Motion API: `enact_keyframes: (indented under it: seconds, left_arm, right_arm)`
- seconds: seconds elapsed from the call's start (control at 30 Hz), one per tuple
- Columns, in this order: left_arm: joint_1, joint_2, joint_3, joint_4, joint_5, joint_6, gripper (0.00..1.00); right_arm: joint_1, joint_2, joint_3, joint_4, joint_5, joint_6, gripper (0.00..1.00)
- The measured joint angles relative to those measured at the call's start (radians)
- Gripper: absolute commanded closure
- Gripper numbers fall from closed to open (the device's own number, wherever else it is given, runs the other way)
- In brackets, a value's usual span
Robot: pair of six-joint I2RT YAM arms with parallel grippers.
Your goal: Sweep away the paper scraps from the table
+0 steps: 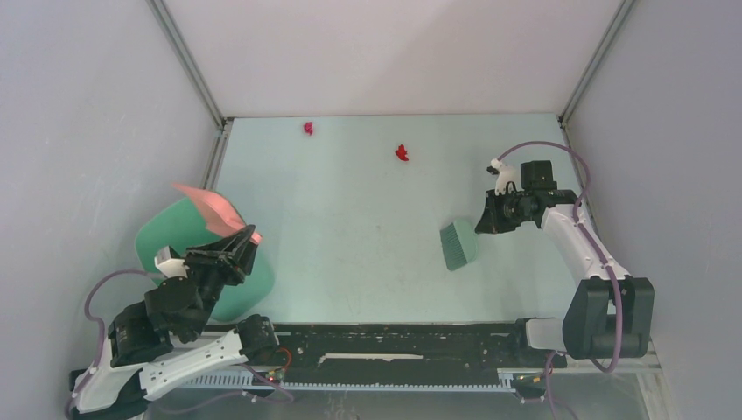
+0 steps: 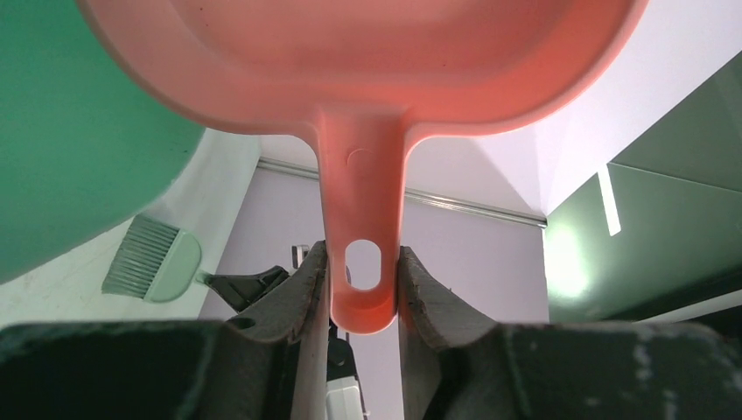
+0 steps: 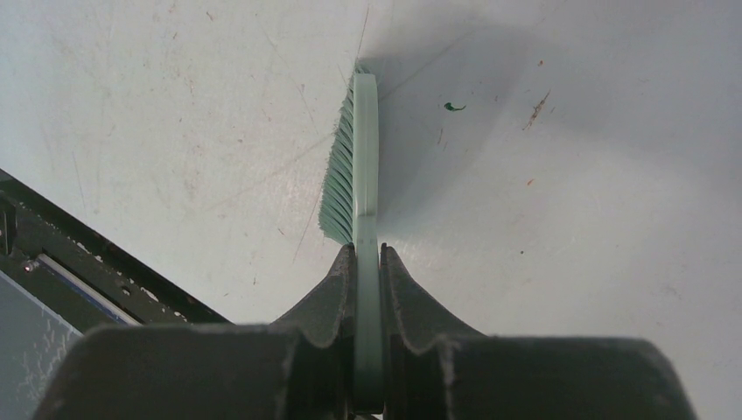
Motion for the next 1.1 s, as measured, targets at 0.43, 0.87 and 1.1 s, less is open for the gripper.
enact_keyframes:
  seconds: [0.43,0.87,1.1]
  left_arm:
    - [0.000,0.149,0.172,-0.021,-0.016,0.259,1.00]
    - [0.001,0.577,0.407,0.138,0.202,0.839,1.00]
    - [0.001,0.903,0.503,0.027,0.501,1.101,1.00]
  right_arm:
    - [0.000,-0.002,0.000,0.000,-0.003,-0.007,1.00]
    - [-0.002,-0.002,0.001,0.000,-0.022,-0.019,1.00]
    - [0.006,0.034,0.118,-0.099,-0.028,-0.103,1.00]
